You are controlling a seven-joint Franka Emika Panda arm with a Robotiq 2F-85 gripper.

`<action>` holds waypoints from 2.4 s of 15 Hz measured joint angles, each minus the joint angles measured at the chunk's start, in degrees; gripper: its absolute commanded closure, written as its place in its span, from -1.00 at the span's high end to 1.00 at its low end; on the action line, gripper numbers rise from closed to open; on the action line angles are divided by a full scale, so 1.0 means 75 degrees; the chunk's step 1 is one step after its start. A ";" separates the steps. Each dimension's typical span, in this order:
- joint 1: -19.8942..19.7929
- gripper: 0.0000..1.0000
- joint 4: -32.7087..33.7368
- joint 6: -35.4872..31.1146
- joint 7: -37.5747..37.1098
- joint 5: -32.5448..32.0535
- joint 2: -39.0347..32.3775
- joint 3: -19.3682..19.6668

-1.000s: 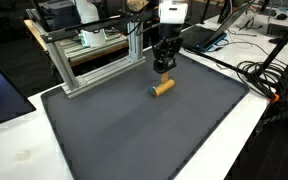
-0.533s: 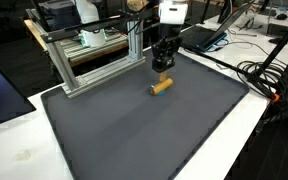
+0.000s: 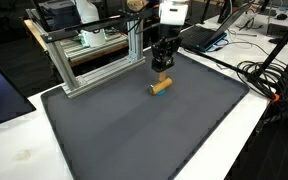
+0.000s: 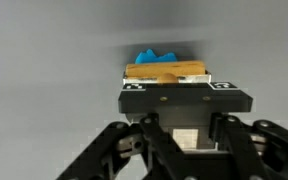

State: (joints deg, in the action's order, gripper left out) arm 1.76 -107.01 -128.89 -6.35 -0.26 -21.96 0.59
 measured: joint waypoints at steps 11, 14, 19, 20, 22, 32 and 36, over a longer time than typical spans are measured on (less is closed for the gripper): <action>0.0000 -0.56 0.0295 0.0397 0.0008 0.0000 -0.0155 0.0000; 0.0000 -0.56 0.0367 0.0504 0.0009 0.0000 -0.0194 0.0000; 0.0000 -0.56 0.0421 0.0610 0.0009 0.0000 -0.0223 0.0000; 0.0000 -0.56 0.0425 0.0629 0.0009 0.0000 -0.0223 0.0000; 0.0000 -0.56 0.0435 0.0686 0.0009 0.0000 -0.0224 0.0000; 0.0007 -0.56 0.0438 0.0364 -0.0002 -0.0105 -0.0261 0.0000; 0.0032 -0.56 0.0393 -0.0076 -0.0014 -0.0254 -0.0283 0.0000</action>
State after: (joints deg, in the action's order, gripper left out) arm 2.00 -104.06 -129.46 -6.45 -2.16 -24.08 0.59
